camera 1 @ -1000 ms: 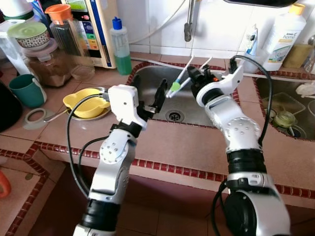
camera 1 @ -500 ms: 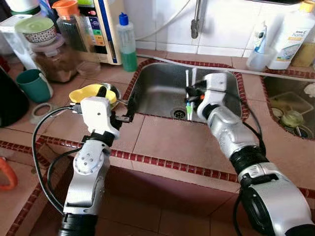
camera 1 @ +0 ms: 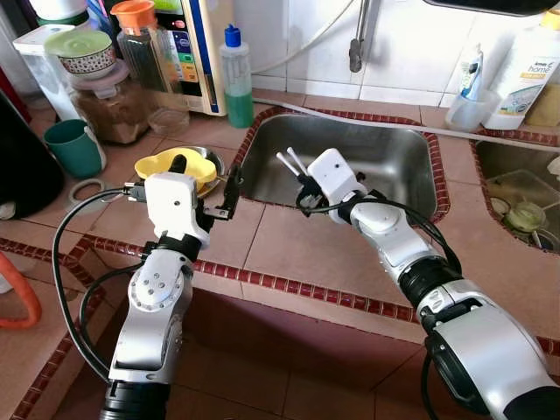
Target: Kitchen organization
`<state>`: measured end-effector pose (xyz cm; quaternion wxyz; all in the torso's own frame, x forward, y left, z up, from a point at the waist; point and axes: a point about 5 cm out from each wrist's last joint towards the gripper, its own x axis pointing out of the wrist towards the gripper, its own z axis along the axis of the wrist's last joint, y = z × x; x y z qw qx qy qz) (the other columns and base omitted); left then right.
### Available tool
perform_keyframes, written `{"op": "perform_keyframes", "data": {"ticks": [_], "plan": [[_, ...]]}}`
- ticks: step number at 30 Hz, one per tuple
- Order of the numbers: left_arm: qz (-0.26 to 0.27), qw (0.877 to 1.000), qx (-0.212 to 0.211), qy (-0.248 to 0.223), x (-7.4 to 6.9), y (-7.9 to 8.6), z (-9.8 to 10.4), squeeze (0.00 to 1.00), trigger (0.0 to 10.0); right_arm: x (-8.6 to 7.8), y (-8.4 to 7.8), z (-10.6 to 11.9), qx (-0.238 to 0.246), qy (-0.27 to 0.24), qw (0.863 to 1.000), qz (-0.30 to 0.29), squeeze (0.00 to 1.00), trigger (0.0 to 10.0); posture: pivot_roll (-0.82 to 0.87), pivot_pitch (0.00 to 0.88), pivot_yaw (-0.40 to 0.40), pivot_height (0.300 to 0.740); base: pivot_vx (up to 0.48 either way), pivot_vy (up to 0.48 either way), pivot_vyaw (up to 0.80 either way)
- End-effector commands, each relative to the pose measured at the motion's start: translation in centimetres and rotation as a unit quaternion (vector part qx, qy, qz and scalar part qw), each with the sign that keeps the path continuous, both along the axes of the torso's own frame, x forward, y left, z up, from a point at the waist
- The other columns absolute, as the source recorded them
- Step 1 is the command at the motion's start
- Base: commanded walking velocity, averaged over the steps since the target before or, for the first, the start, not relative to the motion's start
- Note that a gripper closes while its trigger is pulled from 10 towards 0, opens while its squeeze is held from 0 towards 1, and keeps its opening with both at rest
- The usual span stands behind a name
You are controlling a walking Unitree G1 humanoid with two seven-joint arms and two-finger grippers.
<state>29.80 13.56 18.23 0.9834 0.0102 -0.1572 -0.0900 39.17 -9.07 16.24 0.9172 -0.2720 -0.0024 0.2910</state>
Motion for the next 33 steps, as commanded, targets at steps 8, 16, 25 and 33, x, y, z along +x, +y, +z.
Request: {"op": "perform_keyframes", "data": {"ticks": [8, 16, 25, 33], "plan": [[-0.022, 0.998, 0.031, 0.04, 0.5, -0.6, -1.5, 0.0, 10.0, -0.2, -2.8, -2.5, -0.087, 0.03, 0.994, -0.051, 1.0, 10.0, 0.07, 0.071, 0.038, 0.74, 0.0, 0.0, 0.0], [-0.03, 0.998, 0.024, 0.048, 0.7, -1.4, -1.8, 0.0, 10.0, 0.0, -5.0, -2.8, -0.071, 0.03, 0.99, -0.118, 1.0, 10.0, 0.06, 0.066, 0.043, 0.74, 0.0, 0.0, 0.0], [-0.029, 0.998, 0.026, 0.05, 1.0, -1.3, -1.9, 0.0, 10.0, 0.1, -5.4, -2.4, -0.036, 0.022, 0.99, -0.137, 1.0, 10.0, 0.04, 0.067, 0.039, 0.74, 0.0, 0.0, 0.0], [-0.027, 0.998, 0.034, 0.051, 1.1, -1.6, -2.1, 0.0, 10.0, 0.4, -4.9, -0.8, 0.099, 0.017, 0.985, -0.142, 1.0, 10.0, 0.04, 0.072, 0.03, 0.74, 0.0, 0.0, 0.0]]}}
